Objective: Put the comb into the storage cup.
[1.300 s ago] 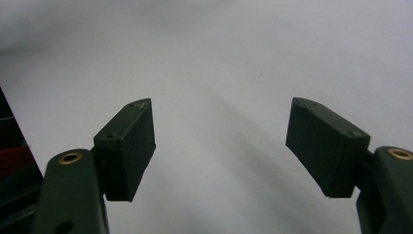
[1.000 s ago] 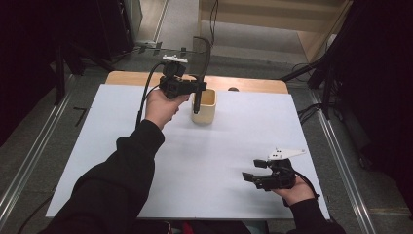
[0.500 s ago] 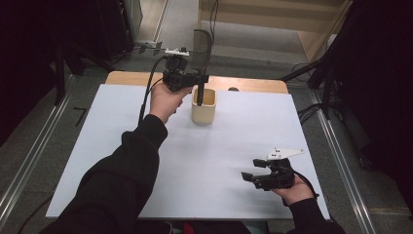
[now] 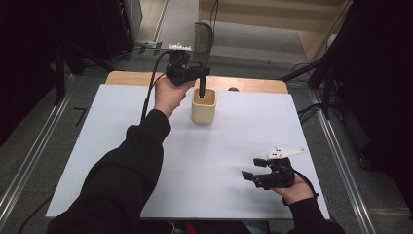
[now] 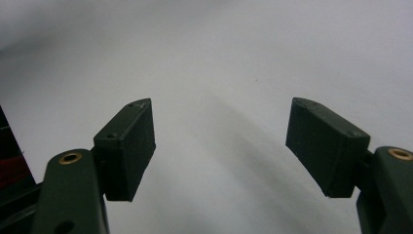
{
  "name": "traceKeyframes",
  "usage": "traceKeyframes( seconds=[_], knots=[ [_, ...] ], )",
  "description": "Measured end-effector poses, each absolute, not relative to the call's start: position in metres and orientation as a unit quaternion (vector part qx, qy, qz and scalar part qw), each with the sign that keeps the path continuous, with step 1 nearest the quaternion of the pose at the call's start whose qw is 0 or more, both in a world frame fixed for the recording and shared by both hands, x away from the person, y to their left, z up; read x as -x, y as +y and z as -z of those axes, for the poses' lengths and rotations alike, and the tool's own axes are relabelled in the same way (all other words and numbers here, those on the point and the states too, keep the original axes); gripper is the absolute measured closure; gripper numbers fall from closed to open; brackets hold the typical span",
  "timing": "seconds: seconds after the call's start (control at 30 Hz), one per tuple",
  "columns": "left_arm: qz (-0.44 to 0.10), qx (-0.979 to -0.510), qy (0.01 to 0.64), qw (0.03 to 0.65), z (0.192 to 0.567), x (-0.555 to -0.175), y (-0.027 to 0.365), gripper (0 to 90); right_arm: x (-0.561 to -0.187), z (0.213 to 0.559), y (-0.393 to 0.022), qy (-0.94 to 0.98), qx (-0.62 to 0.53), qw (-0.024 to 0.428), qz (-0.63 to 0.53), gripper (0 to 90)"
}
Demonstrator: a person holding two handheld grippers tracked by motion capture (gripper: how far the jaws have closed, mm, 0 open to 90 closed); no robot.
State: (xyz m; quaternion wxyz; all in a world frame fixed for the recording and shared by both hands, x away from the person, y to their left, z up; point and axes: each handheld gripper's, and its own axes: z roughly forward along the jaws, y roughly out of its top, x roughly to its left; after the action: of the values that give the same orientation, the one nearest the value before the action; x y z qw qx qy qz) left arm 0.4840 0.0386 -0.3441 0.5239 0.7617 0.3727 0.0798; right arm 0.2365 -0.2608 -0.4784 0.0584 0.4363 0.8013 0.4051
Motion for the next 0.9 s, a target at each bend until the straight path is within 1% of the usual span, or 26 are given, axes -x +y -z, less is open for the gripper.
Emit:
traceKeyframes(
  seconds=[0.2,0.9],
  knots=[
    [-0.098,-0.766,0.369,0.517,0.351,-0.487,0.035,72.5,-0.237,0.479,-0.261,0.801,-0.436,0.059,-0.405,24.6],
    [-0.093,-0.772,0.369,0.509,0.371,-0.491,0.030,72.4,-0.236,0.478,-0.261,0.802,-0.434,0.060,-0.407,24.6]
  ],
)
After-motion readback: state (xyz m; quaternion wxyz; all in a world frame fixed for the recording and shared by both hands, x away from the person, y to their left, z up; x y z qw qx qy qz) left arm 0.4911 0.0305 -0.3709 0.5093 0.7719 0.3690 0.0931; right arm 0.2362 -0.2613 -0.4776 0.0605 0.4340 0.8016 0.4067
